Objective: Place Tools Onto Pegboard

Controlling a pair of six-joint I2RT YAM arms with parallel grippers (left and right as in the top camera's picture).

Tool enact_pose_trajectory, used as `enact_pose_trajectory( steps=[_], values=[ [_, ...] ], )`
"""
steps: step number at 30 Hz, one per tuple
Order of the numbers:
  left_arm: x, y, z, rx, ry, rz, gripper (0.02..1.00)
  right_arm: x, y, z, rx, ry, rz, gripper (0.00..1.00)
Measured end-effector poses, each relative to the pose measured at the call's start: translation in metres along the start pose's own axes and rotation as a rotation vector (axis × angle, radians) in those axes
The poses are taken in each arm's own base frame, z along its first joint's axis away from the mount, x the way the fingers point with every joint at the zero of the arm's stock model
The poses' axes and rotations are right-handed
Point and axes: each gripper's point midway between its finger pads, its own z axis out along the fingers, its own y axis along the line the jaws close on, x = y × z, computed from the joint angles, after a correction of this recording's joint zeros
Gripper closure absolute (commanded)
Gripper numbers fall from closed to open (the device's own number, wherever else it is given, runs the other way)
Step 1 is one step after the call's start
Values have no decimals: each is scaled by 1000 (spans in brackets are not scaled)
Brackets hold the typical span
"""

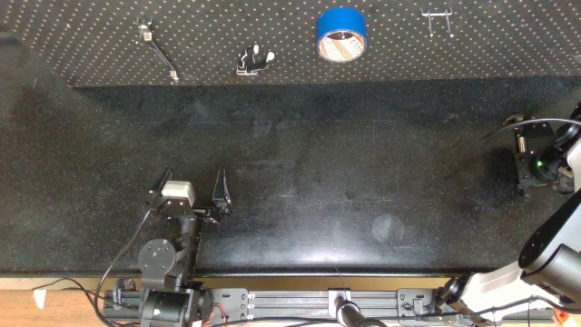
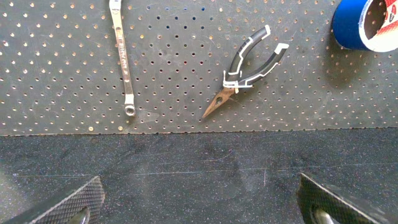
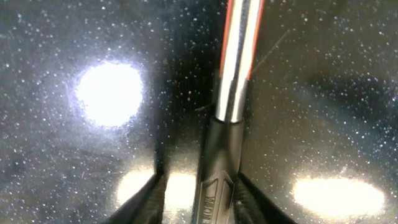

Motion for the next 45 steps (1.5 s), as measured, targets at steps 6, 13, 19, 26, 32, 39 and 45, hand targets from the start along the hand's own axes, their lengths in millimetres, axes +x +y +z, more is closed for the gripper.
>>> enact_pose_trajectory(
  steps=[6, 13, 19, 26, 32, 39, 45],
  values=[
    [0, 0, 0, 0, 0, 0, 23, 0, -1, 0, 4, 1, -3, 851],
    [0, 0, 0, 0, 0, 0, 23, 0, -1, 0, 4, 1, -3, 853],
    [0, 0, 0, 0, 0, 0, 23, 0, -1, 0, 4, 1, -2, 925],
    [0, 0, 0, 0, 0, 0, 20, -3, 3, -3, -15, -17, 10, 925],
    [0, 0, 0, 0, 0, 0, 23, -30, 27, -92, -21, -361, 25, 925],
    [0, 0, 0, 0, 0, 0, 23, -40, 86, -207, -34, -754, 44, 925],
    [0, 0, 0, 0, 0, 0, 23, -61, 147, -264, -109, -982, -123, 923]
  ],
)
